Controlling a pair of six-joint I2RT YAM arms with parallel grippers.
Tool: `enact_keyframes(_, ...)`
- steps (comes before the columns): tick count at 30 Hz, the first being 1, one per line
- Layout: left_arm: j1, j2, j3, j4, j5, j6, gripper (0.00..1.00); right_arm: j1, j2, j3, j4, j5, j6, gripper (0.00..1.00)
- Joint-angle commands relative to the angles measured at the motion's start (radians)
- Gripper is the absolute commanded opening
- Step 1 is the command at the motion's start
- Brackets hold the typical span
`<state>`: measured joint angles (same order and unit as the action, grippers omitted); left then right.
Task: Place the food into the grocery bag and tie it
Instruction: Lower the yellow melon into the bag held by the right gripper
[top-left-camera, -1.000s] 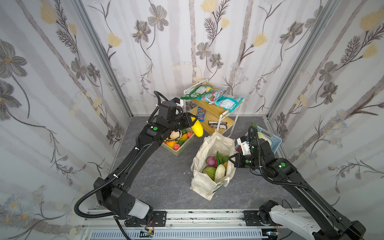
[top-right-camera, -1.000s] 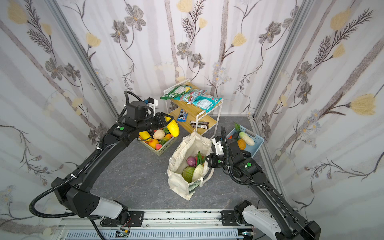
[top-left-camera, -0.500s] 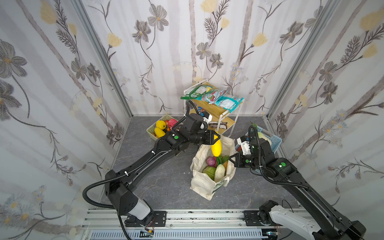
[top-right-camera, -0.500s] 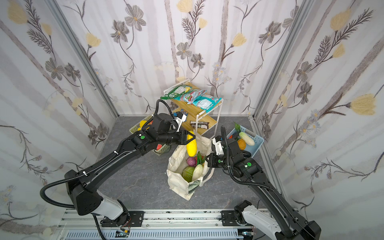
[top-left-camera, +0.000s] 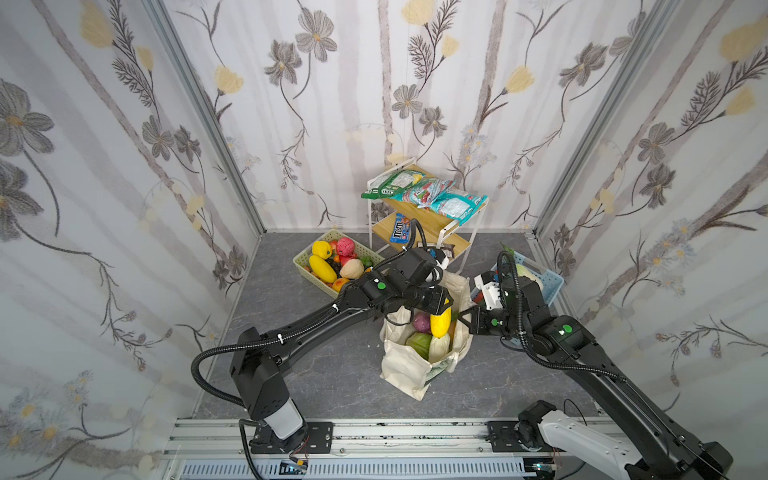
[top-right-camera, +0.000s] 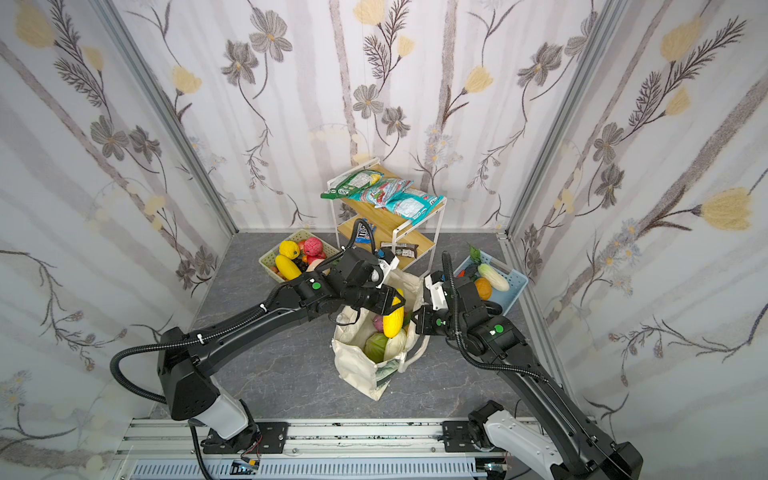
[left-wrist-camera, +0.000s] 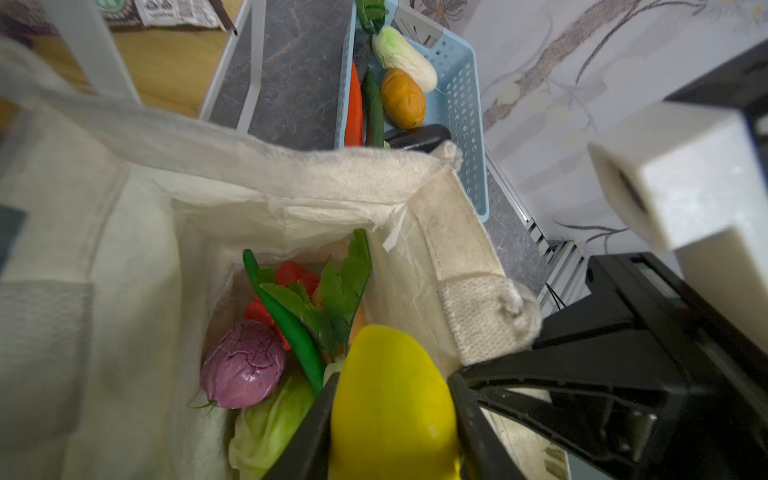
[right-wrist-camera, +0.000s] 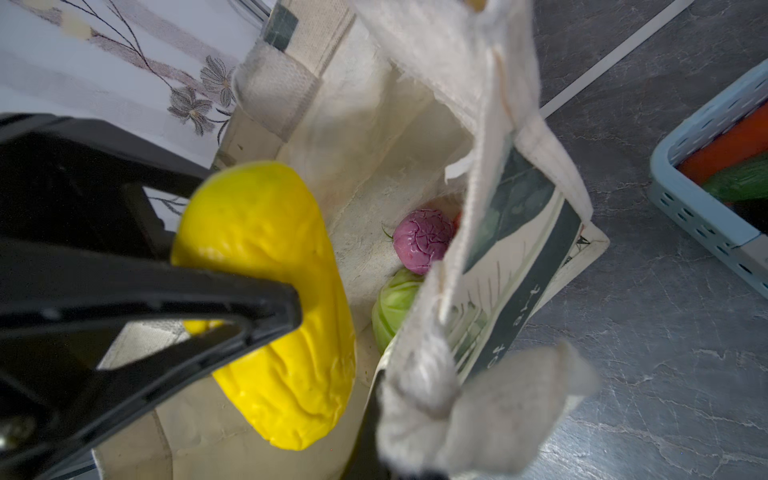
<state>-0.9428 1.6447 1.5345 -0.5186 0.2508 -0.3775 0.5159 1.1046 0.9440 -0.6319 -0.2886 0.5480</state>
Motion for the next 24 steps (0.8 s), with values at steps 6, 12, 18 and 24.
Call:
enact_keyframes(6,-0.032,0.07,-0.003,-0.04,-0.059,0.037,0.38,0.001,-0.005,0.011,0.034,0.013,-0.01,0.02)
enact_keyframes(12,-0.048,0.122,-0.005,-0.047,-0.114,0.039,0.38,0.001,-0.008,0.009,0.032,0.017,-0.012,0.02)
enact_keyframes(18,-0.075,0.184,-0.014,-0.063,-0.235,0.056,0.37,0.0,-0.008,0.009,0.031,0.019,-0.017,0.02)
enact_keyframes(24,-0.11,0.232,-0.022,-0.06,-0.332,0.083,0.37,0.001,-0.003,0.009,0.03,0.023,-0.019,0.02)
